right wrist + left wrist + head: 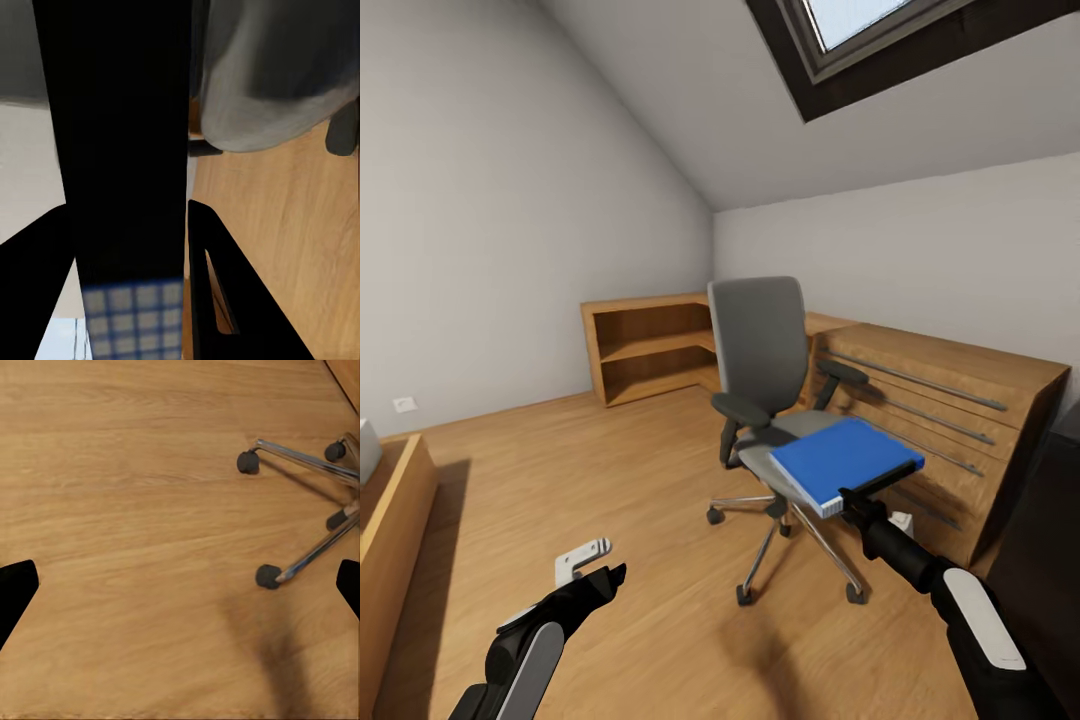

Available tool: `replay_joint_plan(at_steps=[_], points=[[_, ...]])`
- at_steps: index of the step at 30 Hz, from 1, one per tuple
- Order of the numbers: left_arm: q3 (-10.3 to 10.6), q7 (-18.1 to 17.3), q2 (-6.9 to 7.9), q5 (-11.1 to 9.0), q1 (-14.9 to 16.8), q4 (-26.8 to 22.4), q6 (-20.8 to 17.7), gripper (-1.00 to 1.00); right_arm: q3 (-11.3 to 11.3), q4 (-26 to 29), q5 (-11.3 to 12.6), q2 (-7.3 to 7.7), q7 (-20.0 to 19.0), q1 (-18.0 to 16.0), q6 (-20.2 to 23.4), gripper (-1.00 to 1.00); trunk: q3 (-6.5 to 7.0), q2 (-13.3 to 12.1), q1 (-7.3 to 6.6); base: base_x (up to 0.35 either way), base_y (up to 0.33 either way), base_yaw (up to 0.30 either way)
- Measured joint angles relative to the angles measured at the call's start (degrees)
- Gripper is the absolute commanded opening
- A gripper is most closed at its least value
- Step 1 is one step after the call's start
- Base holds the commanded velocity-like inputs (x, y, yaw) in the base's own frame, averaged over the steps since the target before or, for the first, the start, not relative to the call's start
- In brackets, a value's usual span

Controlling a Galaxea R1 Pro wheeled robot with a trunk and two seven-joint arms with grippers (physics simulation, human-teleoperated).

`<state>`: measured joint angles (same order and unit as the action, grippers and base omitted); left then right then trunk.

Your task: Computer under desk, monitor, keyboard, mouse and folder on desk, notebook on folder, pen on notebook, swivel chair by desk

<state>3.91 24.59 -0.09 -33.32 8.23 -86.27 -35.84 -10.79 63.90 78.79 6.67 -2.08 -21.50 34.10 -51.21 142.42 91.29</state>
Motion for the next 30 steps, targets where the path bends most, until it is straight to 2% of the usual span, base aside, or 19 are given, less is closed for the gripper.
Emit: replay_joint_plan(at_steps=[6, 8, 11, 12, 15, 17, 24, 30], points=[[0.1, 0.0, 0.00, -0.1, 0.0, 0.2, 0.0, 1.00, -1.7, 0.1, 0.0, 0.45, 0.0, 0.0, -0.1, -1.00, 1.08, -2.4, -1.34, -0.221, 0.000, 0.000], [0.2, 0.0, 0.00, -0.1, 0.0, 1.3, -0.1, 1.00, -1.9, 0.3, 0.0, 0.50, 0.0, 0.0, -0.4, -1.00, 1.44, -3.2, -1.79, -0.057, 0.000, 0.000], [0.3, -0.2, -0.05, 0.0, 0.0, 5.9, -0.1, 1.00, -2.0, 2.2, -0.4, 0.53, 0.0, 0.0, -1.8, -1.00, 1.98, -4.4, -2.45, -0.018, 0.000, 0.000], [0.3, -0.3, -0.02, 0.1, 0.0, 8.2, 0.0, 1.00, -2.0, 4.7, -2.2, 0.54, 0.0, 0.0, -2.7, -1.00, 2.16, -4.8, -2.68, -0.005, 0.000, 0.000], [0.3, -0.3, -0.01, 0.2, 0.0, 9.6, 0.0, 1.00, -2.0, 8.6, -6.9, 0.54, 0.0, 0.0, -3.1, -1.00, 2.70, -6.0, -3.33, -0.002, 0.000, 0.000], [0.3, -0.3, -0.01, 0.2, 0.0, 9.8, 0.0, 1.00, -2.0, 10.6, -8.5, 0.54, 0.0, 0.1, -3.1, -1.00, 3.06, -6.8, -3.77, 0.000, 0.000, 0.000], [0.4, -0.4, -0.08, 0.4, 0.0, 10.6, 0.0, 1.00, -2.1, 17.7, -10.6, 0.54, 0.2, 2.5, -3.3, -1.00, 4.31, -9.6, -5.31, 0.000, 0.000, 0.000], [2.3, -0.3, -0.17, 3.4, 0.0, 12.4, 0.3, 1.00, -2.1, 21.9, -10.8, 0.55, 0.5, 3.7, -3.0, -1.00, 5.39, -12.0, -6.63, 0.000, 0.000, 0.000]])
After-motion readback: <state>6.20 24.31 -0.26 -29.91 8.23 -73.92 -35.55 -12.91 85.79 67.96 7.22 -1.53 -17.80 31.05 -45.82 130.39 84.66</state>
